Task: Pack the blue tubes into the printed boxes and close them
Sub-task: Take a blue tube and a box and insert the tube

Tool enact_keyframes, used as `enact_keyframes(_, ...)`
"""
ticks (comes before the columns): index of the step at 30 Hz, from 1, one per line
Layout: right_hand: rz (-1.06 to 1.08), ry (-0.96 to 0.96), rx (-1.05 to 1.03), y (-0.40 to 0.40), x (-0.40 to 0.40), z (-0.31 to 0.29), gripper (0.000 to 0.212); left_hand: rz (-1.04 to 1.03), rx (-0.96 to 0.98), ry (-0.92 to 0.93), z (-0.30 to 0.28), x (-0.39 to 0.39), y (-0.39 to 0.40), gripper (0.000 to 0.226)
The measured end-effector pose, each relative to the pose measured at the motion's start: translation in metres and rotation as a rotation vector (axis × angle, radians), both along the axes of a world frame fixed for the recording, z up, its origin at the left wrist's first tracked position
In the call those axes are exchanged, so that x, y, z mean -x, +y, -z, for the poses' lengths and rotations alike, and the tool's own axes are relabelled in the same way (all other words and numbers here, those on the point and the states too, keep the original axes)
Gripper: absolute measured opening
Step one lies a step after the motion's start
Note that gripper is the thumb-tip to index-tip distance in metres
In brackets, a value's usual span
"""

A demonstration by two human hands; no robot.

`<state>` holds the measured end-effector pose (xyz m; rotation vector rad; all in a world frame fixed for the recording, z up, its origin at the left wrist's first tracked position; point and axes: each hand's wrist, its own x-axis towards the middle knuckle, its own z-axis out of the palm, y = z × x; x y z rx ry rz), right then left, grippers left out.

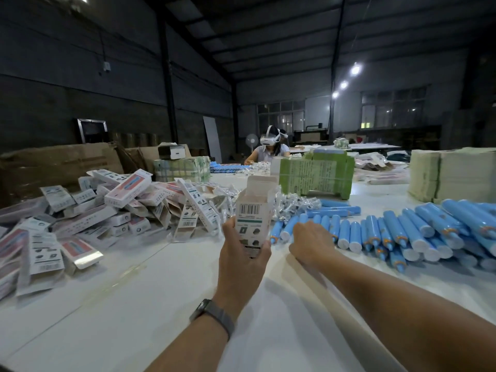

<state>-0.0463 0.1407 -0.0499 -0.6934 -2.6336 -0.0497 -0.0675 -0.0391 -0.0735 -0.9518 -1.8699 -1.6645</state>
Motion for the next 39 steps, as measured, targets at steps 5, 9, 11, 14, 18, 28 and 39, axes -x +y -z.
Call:
enact_keyframes(5, -0.063, 0.249, -0.006, 0.006, -0.033, -0.031, 0.017, 0.014, 0.0, -0.014, -0.002, 0.001, -0.001, 0.065)
enact_keyframes(9, -0.158, 0.548, 0.006, 0.009, -0.076, -0.055, 0.022, 0.02, 0.015, -0.044, -0.002, 0.0, -0.003, 0.061)
enact_keyframes(11, -0.197, 0.652, 0.063, 0.005, -0.096, -0.059, 0.022, 0.02, 0.019, -0.037, -0.002, -0.001, -0.004, 0.058)
enact_keyframes(14, -0.204, 0.736, 0.162, 0.004, -0.114, -0.067, 0.015, 0.019, 0.048, -0.027, -0.003, -0.004, -0.005, 0.057)
enact_keyframes(18, -0.287, 0.96, 0.429, 0.001, -0.127, -0.09, 0.02, -0.022, 0.063, -0.008, -0.004, -0.006, -0.007, 0.064)
enact_keyframes(28, -0.446, 1.296, 0.796, -0.009, -0.133, -0.107, 0.027, -0.213, 0.158, 0.077, -0.003, 0.0, -0.006, 0.071)
enact_keyframes(39, -0.506, 1.172, 0.629, -0.022, -0.133, -0.101, 0.025, -0.257, 0.178, 0.193, -0.002, 0.0, -0.007, 0.076)
